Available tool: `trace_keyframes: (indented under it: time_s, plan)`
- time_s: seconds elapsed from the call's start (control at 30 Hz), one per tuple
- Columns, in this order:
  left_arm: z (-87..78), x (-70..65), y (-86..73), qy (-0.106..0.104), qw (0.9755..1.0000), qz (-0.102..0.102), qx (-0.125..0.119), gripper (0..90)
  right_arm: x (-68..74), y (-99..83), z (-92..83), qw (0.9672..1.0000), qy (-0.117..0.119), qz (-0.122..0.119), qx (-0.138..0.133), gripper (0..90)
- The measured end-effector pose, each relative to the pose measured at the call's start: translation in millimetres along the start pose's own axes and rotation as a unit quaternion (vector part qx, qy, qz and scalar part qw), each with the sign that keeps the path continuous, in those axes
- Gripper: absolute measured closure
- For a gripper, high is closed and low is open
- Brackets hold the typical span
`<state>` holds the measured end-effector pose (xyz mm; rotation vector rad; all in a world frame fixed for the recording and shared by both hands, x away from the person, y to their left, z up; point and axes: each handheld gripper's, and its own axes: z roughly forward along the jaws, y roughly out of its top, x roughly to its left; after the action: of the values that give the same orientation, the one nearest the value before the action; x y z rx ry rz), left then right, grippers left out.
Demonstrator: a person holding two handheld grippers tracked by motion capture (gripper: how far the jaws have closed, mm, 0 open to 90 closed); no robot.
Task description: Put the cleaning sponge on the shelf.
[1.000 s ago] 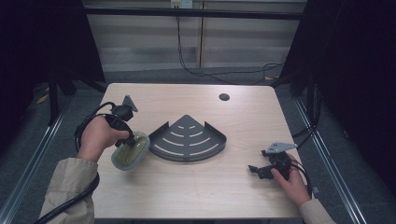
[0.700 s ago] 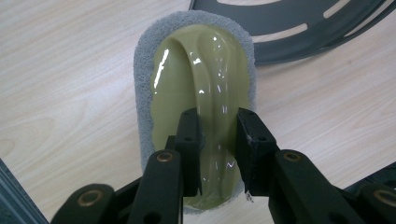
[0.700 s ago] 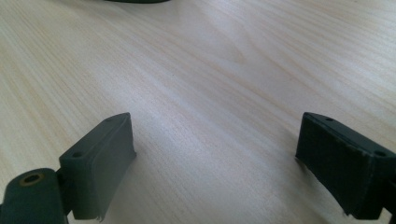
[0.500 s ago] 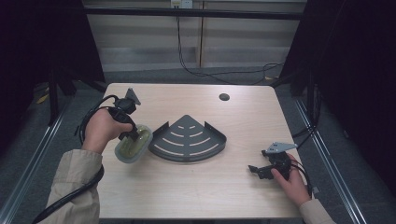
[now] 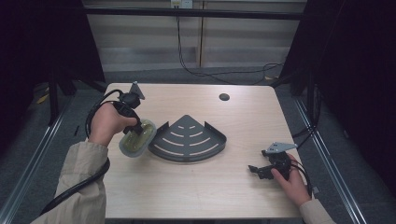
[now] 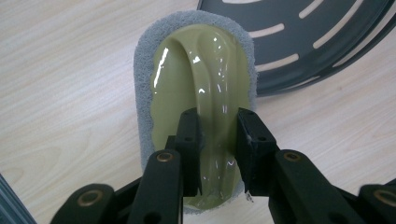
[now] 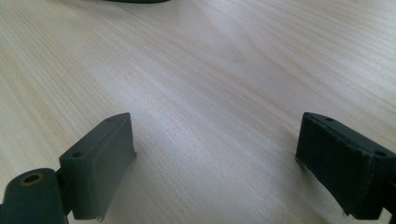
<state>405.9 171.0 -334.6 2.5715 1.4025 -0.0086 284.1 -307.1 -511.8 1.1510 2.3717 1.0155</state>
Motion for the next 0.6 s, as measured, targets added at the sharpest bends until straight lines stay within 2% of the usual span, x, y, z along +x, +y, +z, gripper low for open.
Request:
trace_keyframes:
  time_s: [0.6]
  plan:
    - [6.3,-9.1,21.9,0.001,0.9999,0.017,0.0,72.3,-0.1,0.0,0.0,1.0,0.0,-0.001,0.0,10.5]
